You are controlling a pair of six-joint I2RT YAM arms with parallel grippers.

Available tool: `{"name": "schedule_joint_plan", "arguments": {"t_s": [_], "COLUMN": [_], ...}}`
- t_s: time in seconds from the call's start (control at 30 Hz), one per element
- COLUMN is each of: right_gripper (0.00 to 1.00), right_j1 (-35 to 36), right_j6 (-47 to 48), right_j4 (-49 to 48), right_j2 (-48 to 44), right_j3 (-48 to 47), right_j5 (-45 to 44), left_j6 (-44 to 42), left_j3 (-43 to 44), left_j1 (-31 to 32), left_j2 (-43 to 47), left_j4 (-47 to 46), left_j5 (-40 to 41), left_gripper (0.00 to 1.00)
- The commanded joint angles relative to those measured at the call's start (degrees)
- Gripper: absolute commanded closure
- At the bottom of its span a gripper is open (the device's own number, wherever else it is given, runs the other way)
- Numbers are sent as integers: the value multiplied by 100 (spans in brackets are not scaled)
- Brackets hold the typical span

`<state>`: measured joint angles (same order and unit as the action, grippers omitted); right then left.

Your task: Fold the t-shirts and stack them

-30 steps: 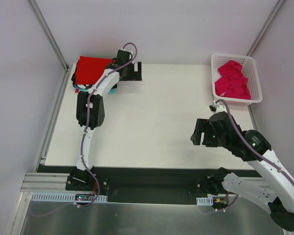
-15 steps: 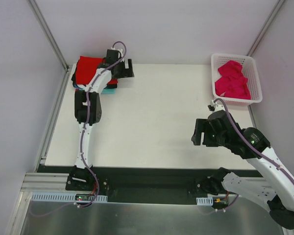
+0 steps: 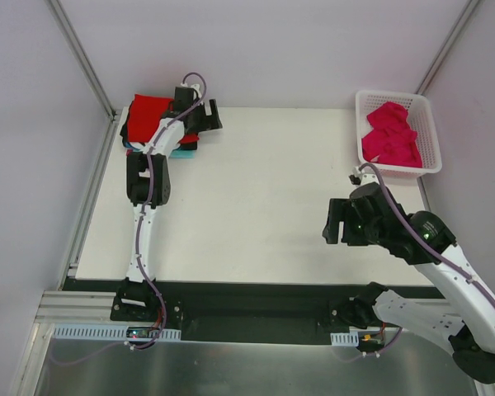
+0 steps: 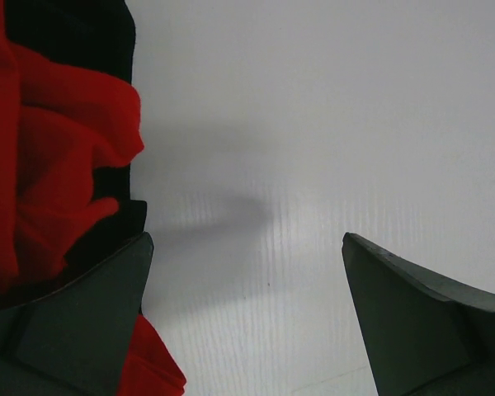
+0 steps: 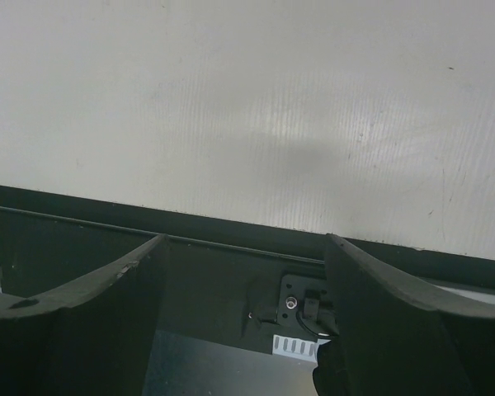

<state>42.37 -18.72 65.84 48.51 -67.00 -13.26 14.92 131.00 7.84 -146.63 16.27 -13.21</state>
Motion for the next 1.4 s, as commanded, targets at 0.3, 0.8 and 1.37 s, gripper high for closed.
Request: {"name": "schedule_joint_plan", "arguments": {"t_s": [0.3, 0.8, 1.37], "right_gripper": [22, 21, 18], "right_j1": [8, -1, -1], "right_j6": [141, 167, 483], "right_j4": [95, 34, -1056], "right_j2": [176, 246, 1802], "right_j3": [-621, -489, -868], "right_j5": [77, -89, -142], "left_j6": [336, 766, 1802], "left_j3": [-48, -759, -7382], "left_j1": [-686, -748, 1316], "left_j2": [11, 1336, 8094], "left_j4": [-318, -643, 772], "left_j5": [-190, -664, 476], "left_gripper": [1, 1, 1]}}
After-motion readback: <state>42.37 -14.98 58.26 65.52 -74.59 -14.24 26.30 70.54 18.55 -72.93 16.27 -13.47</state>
